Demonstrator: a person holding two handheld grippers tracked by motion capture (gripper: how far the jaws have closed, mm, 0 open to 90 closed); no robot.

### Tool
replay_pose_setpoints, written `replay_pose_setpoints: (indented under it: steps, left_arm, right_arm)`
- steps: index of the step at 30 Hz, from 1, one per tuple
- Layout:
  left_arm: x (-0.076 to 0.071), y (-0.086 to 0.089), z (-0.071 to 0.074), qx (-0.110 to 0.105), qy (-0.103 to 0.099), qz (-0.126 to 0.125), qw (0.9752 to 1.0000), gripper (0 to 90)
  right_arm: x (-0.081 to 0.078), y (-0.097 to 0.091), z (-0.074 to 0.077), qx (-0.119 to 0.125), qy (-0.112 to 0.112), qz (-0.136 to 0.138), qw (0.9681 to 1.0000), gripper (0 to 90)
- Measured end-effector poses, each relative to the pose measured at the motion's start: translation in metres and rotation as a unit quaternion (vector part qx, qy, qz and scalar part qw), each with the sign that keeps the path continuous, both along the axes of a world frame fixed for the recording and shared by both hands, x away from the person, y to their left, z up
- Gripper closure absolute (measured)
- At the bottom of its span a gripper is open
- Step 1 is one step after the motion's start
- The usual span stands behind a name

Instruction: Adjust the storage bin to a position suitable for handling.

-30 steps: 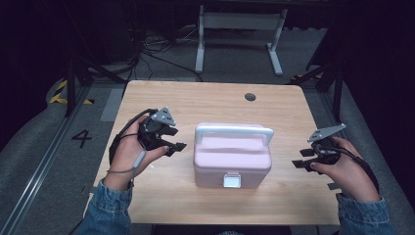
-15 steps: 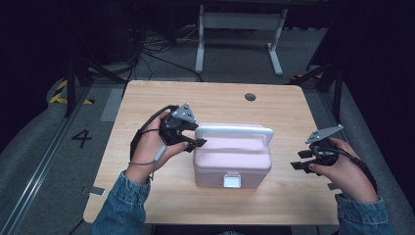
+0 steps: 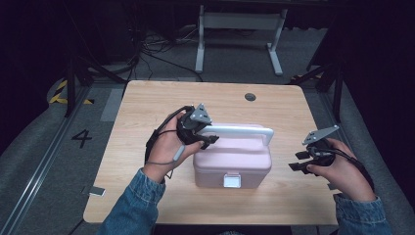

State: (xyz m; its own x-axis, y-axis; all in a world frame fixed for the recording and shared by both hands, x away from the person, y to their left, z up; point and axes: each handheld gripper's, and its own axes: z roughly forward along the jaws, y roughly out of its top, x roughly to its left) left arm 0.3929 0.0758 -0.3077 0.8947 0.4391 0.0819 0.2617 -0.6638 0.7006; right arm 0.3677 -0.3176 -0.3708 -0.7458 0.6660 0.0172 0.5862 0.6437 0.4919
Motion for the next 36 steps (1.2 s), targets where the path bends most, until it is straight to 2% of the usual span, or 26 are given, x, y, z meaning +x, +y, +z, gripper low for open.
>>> replay_pose_setpoints:
  steps: [1, 3, 6, 11, 17, 21, 28, 32, 36]
  left_arm:
    - [0.0, -0.001, 0.0, -0.006, -0.006, 0.003, 1.0, 54.5]
    - [-0.001, -0.002, 0.003, -0.003, -0.01, 0.002, 0.9999, 56.0]
    - [-0.002, -0.004, 0.007, -0.004, -0.013, 0.001, 0.9999, 63.3]
    - [-0.003, -0.006, 0.01, 0.018, -0.026, 0.001, 0.9995, 65.8]
    - [-0.002, -0.005, 0.017, 0.021, -0.029, 0.002, 0.9994, 67.1]
    - [0.002, -0.001, 0.026, 0.016, -0.017, -0.003, 0.9997, 67.4]
    - [0.01, 0.0, 0.031, 0.01, -0.004, -0.006, 0.9999, 67.4]
    - [0.018, 0.002, 0.034, -0.001, 0.013, -0.006, 0.9999, 67.3]
    - [0.023, 0.003, 0.037, -0.012, 0.029, -0.007, 0.9995, 67.3]
  right_arm:
    - [0.0, 0.0, 0.0, 0.0, 0.001, 0.0, 1.0, 48.1]
    - [0.001, 0.0, -0.001, 0.001, 0.002, 0.0, 1.0, 48.1]
    - [0.001, 0.0, -0.001, 0.003, 0.002, 0.0, 1.0, 48.1]
    - [0.0, -0.002, 0.0, 0.009, 0.001, -0.002, 1.0, 48.0]
    - [0.0, -0.003, 0.001, 0.012, 0.0, -0.005, 0.9999, 47.8]
    - [-0.001, -0.005, 0.003, 0.024, -0.004, -0.009, 0.9997, 47.6]
    - [-0.005, -0.01, 0.007, 0.044, -0.019, -0.015, 0.9987, 50.3]
    - [-0.012, -0.012, 0.014, 0.077, -0.024, -0.015, 0.9967, 57.9]
    - [-0.016, -0.015, 0.017, 0.081, -0.03, -0.02, 0.996, 61.7]
